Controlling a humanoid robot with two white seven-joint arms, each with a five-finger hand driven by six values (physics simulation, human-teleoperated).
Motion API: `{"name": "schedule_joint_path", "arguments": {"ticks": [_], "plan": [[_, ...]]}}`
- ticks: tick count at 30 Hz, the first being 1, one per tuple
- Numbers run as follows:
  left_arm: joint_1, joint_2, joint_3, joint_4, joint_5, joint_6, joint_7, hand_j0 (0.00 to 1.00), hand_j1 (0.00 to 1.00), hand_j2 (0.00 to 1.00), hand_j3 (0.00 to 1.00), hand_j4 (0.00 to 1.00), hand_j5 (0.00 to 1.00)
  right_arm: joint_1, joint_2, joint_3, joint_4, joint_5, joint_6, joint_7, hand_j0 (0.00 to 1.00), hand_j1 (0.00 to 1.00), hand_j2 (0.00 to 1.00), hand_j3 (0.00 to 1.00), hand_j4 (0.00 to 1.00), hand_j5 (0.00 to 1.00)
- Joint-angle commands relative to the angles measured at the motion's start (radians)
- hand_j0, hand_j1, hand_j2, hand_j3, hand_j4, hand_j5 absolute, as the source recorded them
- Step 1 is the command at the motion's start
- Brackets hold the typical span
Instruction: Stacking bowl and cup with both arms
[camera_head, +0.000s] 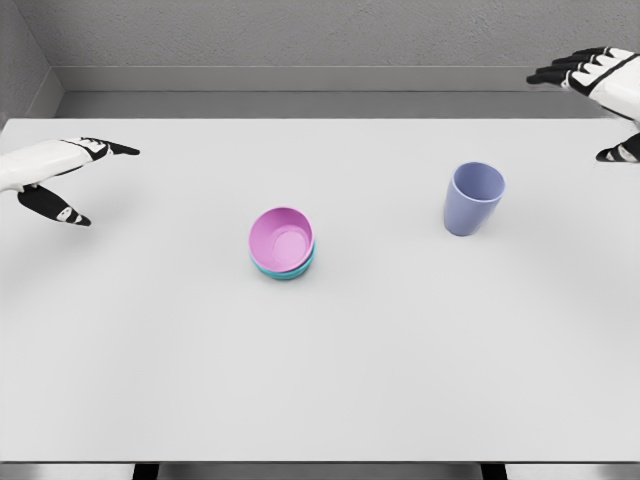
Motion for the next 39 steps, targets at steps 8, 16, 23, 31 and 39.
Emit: {"name": "schedule_joint_path", "arguments": {"ticks": [8, 16, 23, 31, 39], "plan": [[0.000, -0.003, 0.002, -0.004, 0.005, 0.003, -0.001, 1.00, 1.00, 1.00, 1.00, 1.00, 1.00, -0.384, 0.235, 0.488, 0.312, -0.005, -0.043, 0.172, 1.00, 1.00, 1.00, 1.00, 1.00, 1.00], [0.000, -0.001, 0.005, -0.004, 0.005, 0.003, -0.001, 1.00, 1.00, 1.00, 1.00, 1.00, 1.00, -0.395, 0.264, 0.493, 0.386, -0.005, -0.169, 0.172, 1.00, 1.00, 1.00, 1.00, 1.00, 1.00], [0.000, -0.001, 0.005, -0.007, 0.005, 0.003, -0.001, 1.00, 1.00, 1.00, 1.00, 1.00, 1.00, -0.398, 0.301, 0.490, 0.453, 0.040, -0.192, 0.172, 1.00, 1.00, 1.00, 1.00, 1.00, 1.00], [0.000, 0.001, 0.005, -0.007, 0.005, 0.003, -0.001, 1.00, 1.00, 1.00, 1.00, 1.00, 1.00, -0.396, 0.328, 0.499, 0.501, 0.049, -0.238, 0.172, 1.00, 1.00, 1.00, 1.00, 1.00, 1.00], [0.002, -0.003, 0.005, -0.010, 0.005, 0.003, 0.001, 1.00, 1.00, 1.00, 1.00, 1.00, 1.00, -0.396, 0.344, 0.522, 0.533, 0.057, -0.236, 0.172, 1.00, 1.00, 1.00, 1.00, 1.00, 1.00]]}}
